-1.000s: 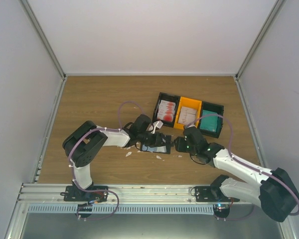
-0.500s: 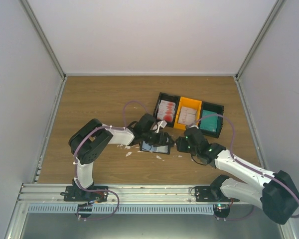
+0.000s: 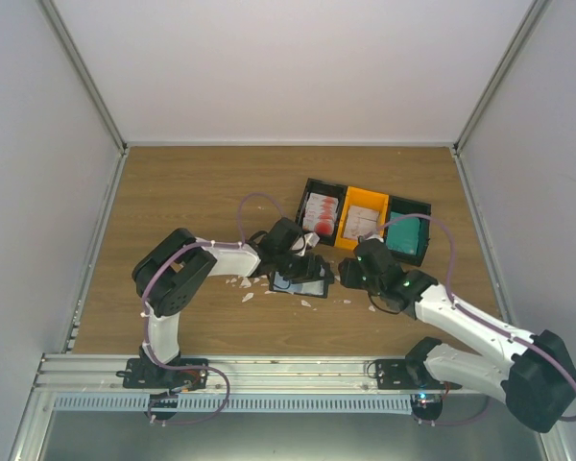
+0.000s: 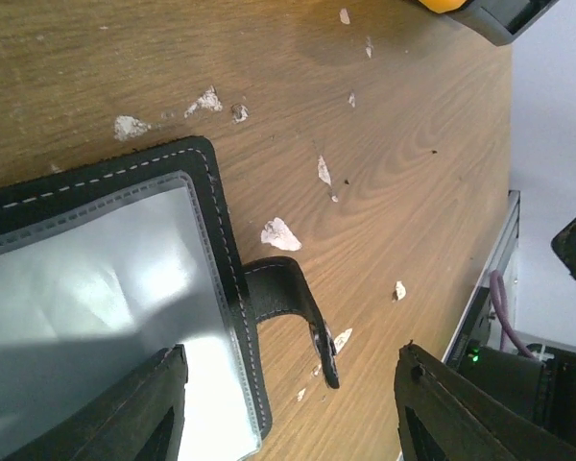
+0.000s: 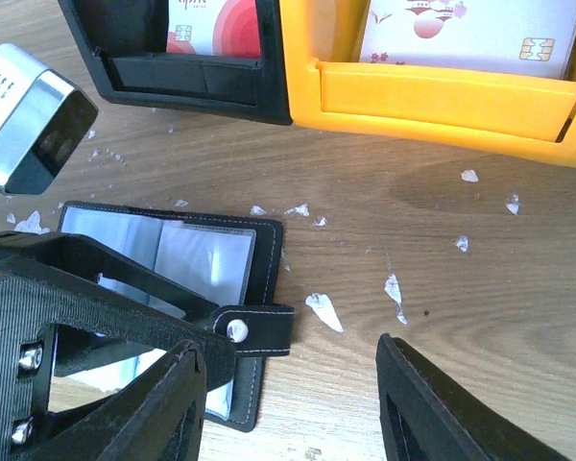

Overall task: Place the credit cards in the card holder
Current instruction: Turn over the card slot in the card holder, then pick up the credit card from the storage box.

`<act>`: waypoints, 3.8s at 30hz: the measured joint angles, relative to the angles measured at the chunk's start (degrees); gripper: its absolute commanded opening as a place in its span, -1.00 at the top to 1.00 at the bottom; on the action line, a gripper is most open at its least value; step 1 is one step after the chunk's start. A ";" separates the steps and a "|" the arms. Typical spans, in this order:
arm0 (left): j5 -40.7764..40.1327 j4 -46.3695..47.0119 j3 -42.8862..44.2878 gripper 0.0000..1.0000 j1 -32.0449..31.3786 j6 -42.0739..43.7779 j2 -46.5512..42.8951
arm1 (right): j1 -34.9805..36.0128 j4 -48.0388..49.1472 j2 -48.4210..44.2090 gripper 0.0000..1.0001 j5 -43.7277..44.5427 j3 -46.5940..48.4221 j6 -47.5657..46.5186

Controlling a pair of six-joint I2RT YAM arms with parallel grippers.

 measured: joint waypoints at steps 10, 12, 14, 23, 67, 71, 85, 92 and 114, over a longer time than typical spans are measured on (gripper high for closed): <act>-2.16 -3.10 0.63 -0.08 0.11 4.42 -0.04 | -1.99 -3.87 3.28 0.07 1.05 7.48 -6.49; -2.78 -3.34 0.61 -0.08 0.11 4.96 -0.20 | -4.26 -4.09 5.81 0.12 0.11 11.72 -10.43; -3.39 -3.69 0.46 -0.08 0.26 5.38 -0.52 | -7.78 -4.04 8.76 0.15 -1.92 16.37 -14.82; -9.09 -11.23 -1.20 -0.22 1.64 9.51 -7.13 | -19.91 -5.14 19.32 0.25 -11.47 30.03 -28.35; -16.85 -6.47 4.52 0.23 11.96 7.78 -1.86 | -11.80 -27.93 66.73 0.27 -16.02 68.76 -63.95; -16.85 -6.36 5.20 0.25 12.00 7.67 -1.38 | -11.76 -28.02 67.56 0.23 -15.72 69.35 -64.15; -17.14 -6.27 6.27 0.30 12.28 7.63 0.42 | -11.65 -28.04 68.61 0.26 -15.37 70.18 -64.11; -16.90 -6.91 7.41 0.31 12.31 7.23 1.29 | -11.72 -27.34 67.47 0.26 -16.72 68.59 -64.11; -16.11 -7.76 8.72 0.32 12.31 6.80 2.25 | -11.72 -28.83 60.96 0.55 -22.21 64.02 -65.16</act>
